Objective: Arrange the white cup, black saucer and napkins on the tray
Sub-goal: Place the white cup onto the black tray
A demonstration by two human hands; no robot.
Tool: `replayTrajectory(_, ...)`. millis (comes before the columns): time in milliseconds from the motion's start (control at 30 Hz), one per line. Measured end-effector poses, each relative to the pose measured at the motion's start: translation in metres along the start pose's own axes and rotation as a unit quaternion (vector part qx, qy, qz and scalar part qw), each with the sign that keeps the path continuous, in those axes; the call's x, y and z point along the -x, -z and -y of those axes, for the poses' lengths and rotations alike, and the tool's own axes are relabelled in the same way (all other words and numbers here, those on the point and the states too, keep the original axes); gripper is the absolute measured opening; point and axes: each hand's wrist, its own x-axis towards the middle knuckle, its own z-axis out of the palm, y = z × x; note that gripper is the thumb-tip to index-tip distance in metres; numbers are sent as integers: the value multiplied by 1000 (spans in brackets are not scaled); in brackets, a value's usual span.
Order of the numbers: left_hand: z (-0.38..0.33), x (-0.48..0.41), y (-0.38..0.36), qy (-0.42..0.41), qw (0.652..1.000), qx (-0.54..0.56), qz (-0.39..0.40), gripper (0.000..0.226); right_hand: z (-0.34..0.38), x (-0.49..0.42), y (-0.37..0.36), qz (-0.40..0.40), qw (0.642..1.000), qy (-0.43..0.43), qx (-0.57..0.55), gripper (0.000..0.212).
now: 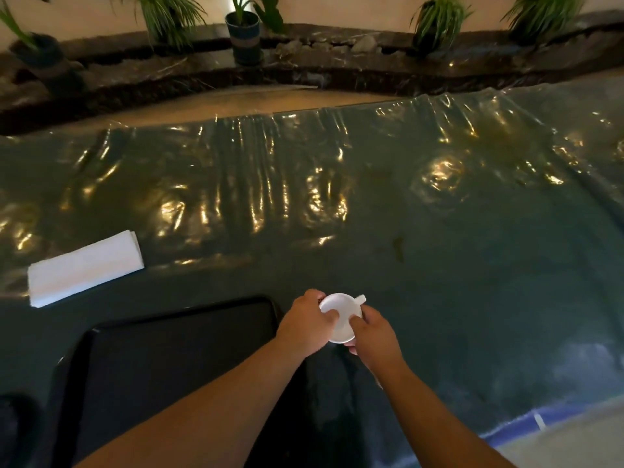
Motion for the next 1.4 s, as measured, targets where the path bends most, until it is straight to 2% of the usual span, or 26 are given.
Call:
replayTrajectory(100, 20, 7, 24, 18, 999, 23, -32, 48, 19, 5, -17, 22, 998, 49, 26, 31)
replayTrajectory(233, 48, 18, 54, 75, 988, 119, -70, 32, 42, 10, -47, 50, 993, 85, 61, 34)
replayTrajectory(367, 73, 28, 78, 138, 970, 186, -77, 19, 56, 13, -77, 60, 990, 100, 74, 37)
replayTrajectory(567, 109, 40, 94, 178, 947, 254, -78, 21, 60, 17, -108, 85, 979, 128, 136, 19)
replayTrajectory(800, 126, 45, 91, 200, 939, 276, -44, 20, 53, 17, -121, 93, 966, 144, 196, 22)
replayTrajectory(933, 133, 44, 92, 196, 947, 254, -21, 21, 53, 13, -123, 100, 954, 159, 232, 25)
replayTrajectory(1033, 138, 45, 95, 186, 961, 206, -12, 15, 52, 12, -124, 89, 947, 175, 253, 31)
replayTrajectory(1100, 142, 46, 97, 181, 967, 180, -3, 19, 50, 16, -124, 82, 939, 203, 265, 43)
replayTrajectory(1267, 142, 43, 98, 166, 974, 152, -2, 19, 48, 30, -128, 110, 861, 294, 400, 92)
replayTrajectory(1400, 138, 38, 97, 161, 976, 149, -5, 23, 51, 25, -127, 90, 841, 303, 439, 93)
